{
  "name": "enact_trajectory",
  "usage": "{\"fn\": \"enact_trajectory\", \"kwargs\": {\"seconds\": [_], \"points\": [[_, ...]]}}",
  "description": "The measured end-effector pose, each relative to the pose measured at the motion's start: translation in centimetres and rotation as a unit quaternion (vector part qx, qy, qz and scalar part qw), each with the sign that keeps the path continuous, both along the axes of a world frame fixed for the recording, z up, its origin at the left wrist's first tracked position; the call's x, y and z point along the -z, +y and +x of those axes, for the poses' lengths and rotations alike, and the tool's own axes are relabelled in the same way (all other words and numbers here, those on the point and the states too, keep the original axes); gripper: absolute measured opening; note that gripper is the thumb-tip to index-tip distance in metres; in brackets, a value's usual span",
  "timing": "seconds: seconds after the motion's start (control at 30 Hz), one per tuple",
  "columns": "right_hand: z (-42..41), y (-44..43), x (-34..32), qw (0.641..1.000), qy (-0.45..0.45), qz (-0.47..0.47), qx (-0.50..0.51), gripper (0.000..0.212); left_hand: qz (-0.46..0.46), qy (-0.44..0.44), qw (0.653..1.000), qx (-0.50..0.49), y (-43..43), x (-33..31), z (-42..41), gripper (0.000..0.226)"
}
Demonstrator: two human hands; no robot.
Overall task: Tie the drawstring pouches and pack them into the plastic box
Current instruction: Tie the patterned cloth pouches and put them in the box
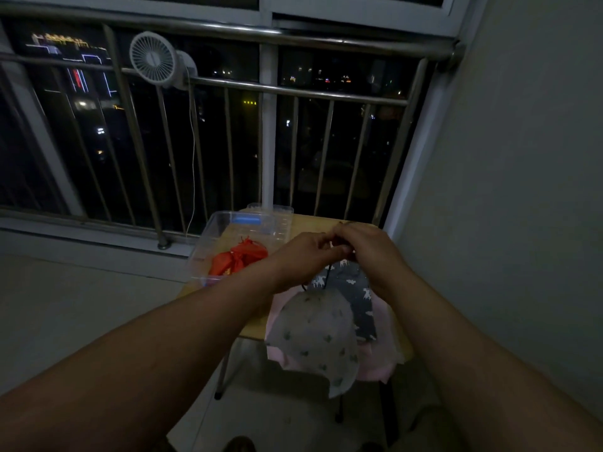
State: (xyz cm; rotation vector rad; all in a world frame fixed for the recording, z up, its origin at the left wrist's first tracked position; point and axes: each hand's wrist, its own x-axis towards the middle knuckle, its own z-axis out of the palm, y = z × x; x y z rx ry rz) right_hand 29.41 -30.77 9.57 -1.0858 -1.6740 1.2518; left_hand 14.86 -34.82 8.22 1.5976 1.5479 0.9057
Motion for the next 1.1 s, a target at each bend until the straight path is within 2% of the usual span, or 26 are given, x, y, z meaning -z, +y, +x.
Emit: {"fn": "enact_trajectory", "kwargs": {"seconds": [0.03, 0.1, 0.2, 0.3, 0.4, 0.53, 0.67, 0.73, 0.8, 0.87, 0.93, 1.03, 1.1], "points": [[-0.4, -0.1, -0.5, 1.000, 0.004, 0.011, -0.011, 0.021, 0.011, -0.006, 1.000, 0.009, 0.1, -0.4, 0.2, 0.030], [-1.0, -0.2, -1.0, 1.000, 0.025, 0.005, -0.009, 0.022, 0.012, -0.023, 1.000, 0.003, 0.2, -1.0, 0.4, 0.031], [-0.8, 0.6, 0.2, 0.997, 0.039, -0.066, 0.031, 0.022, -0.019, -0.111, 0.994, -0.015, 0.2, -1.2, 0.4, 0.035], [-0.2, -0.3, 3.0, 0.997, -0.038, -0.051, -0.046, 0.026, -0.032, -0.170, 0.982, -0.073, 0.4, -0.9, 0.1, 0.042], [-0.2, -1.3, 4.5, 0.996, -0.062, -0.050, -0.045, 0.024, -0.027, -0.151, 0.982, -0.109, 0.9, -0.5, -0.1, 0.043], [-0.5, -1.1, 4.8, 0.995, -0.024, -0.075, -0.055, 0.020, -0.044, -0.190, 0.971, -0.139, 0.9, -0.4, -0.1, 0.046], [-0.9, -0.5, 5.0, 0.989, 0.017, -0.131, -0.061, 0.020, -0.057, -0.189, 0.970, -0.141, 1.2, -0.2, 0.4, 0.047], [-1.1, -0.5, 5.5, 0.988, 0.023, -0.146, -0.052, 0.024, -0.067, -0.202, 0.965, -0.152, 1.1, 0.1, 0.4, 0.057], [-0.9, -0.4, 6.2, 0.981, 0.064, -0.176, -0.043, 0.033, -0.080, -0.259, 0.949, -0.161, 0.8, 0.7, 0.0, 0.062], [-0.4, -0.3, 7.1, 0.963, 0.147, -0.223, -0.041, 0.020, -0.098, -0.315, 0.927, -0.178, 0.5, 1.6, -0.6, 0.043], [-0.1, -0.5, 7.9, 0.947, 0.190, -0.253, -0.054, 0.012, -0.112, -0.344, 0.912, -0.193, 0.1, 2.5, -1.0, 0.036], [-0.5, -0.6, 8.7, 0.941, 0.193, -0.270, -0.071, 0.011, -0.096, -0.338, 0.919, -0.179, -0.3, 3.4, -1.1, 0.029], [-0.8, -0.4, 8.6, 0.951, 0.154, -0.259, -0.067, 0.012, -0.061, -0.315, 0.933, -0.161, -0.4, 2.8, -1.2, 0.031]]}}
